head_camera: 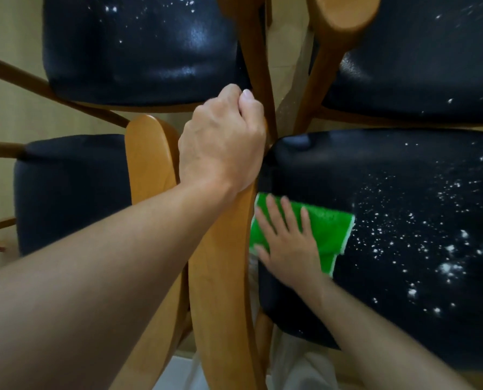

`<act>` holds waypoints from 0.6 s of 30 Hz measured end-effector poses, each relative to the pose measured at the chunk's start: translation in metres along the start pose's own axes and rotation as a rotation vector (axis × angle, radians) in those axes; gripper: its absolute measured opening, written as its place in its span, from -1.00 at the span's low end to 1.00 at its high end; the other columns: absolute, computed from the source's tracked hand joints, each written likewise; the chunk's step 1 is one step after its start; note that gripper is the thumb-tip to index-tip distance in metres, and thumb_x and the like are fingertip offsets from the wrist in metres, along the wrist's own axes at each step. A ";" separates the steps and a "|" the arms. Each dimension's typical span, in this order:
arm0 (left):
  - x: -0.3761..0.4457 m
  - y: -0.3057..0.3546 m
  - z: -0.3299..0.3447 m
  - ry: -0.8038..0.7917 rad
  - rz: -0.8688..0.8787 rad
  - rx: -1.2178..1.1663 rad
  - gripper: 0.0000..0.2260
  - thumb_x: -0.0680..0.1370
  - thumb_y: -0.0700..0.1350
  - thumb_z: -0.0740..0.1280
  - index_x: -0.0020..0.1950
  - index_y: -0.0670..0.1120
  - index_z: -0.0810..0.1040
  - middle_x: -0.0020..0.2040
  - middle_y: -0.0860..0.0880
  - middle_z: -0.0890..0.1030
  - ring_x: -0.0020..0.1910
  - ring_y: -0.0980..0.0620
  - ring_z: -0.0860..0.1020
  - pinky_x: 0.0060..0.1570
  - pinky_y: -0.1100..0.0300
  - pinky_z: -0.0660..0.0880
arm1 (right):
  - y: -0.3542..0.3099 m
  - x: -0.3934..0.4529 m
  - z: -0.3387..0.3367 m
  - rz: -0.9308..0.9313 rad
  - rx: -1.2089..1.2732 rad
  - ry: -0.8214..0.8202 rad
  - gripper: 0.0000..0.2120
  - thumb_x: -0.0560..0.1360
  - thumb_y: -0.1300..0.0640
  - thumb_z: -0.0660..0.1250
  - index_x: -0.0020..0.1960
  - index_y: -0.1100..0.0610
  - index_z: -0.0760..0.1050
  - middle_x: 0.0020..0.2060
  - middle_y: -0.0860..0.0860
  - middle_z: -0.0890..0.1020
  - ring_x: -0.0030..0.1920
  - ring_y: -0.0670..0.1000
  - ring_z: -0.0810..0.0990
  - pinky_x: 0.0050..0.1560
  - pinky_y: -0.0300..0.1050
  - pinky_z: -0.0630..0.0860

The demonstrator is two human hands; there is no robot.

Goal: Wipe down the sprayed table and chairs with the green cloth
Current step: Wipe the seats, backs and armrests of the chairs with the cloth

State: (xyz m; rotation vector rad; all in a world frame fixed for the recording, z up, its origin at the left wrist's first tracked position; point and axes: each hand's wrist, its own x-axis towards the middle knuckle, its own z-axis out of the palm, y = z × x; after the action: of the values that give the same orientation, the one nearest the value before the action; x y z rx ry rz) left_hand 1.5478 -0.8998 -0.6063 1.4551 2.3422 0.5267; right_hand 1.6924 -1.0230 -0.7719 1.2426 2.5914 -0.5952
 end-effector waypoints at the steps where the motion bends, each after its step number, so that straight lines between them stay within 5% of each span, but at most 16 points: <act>1: 0.000 0.000 0.000 -0.005 -0.001 -0.004 -0.71 0.65 0.01 0.00 -0.21 0.03 0.39 -0.39 0.07 0.44 -0.44 0.13 0.46 -0.43 0.23 0.33 | -0.005 -0.023 0.008 -0.054 -0.004 -0.048 -0.25 0.51 -0.24 0.22 0.57 0.03 0.05 0.56 0.10 0.00 0.55 0.19 -0.10 0.45 0.28 -0.08; 7: -0.001 0.001 0.000 -0.005 0.014 -0.003 -0.70 0.65 0.01 0.00 -0.17 -0.01 0.43 -0.36 0.06 0.46 -0.40 0.11 0.48 -0.41 0.18 0.38 | 0.011 -0.048 0.018 -0.253 -0.065 -0.083 -0.20 0.37 -0.30 0.36 0.50 0.02 0.29 0.52 0.02 0.23 0.51 0.09 0.18 0.42 0.22 0.11; 15: 0.002 -0.002 0.002 0.018 0.003 -0.002 -0.71 0.65 -0.02 0.03 -0.26 0.08 0.36 -0.41 0.08 0.43 -0.42 0.22 0.47 -0.45 0.39 0.33 | 0.008 0.076 -0.018 0.335 -0.037 0.108 -0.22 0.50 -0.23 0.02 0.59 0.15 -0.07 0.57 0.16 -0.04 0.55 0.22 -0.04 0.42 0.32 -0.25; 18: 0.002 -0.002 0.002 0.023 0.014 0.017 -0.70 0.65 -0.02 0.03 -0.28 0.10 0.31 -0.41 0.09 0.41 -0.43 0.24 0.46 -0.47 0.38 0.30 | 0.003 0.060 -0.007 0.279 -0.032 0.130 -0.27 0.53 -0.19 0.02 0.59 0.13 -0.04 0.57 0.16 -0.03 0.54 0.23 -0.03 0.44 0.33 -0.20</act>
State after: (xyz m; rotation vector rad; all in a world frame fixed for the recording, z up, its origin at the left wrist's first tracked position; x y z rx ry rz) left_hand 1.5457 -0.8984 -0.6090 1.4812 2.3616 0.5305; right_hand 1.6566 -0.9760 -0.7872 1.6436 2.4508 -0.4294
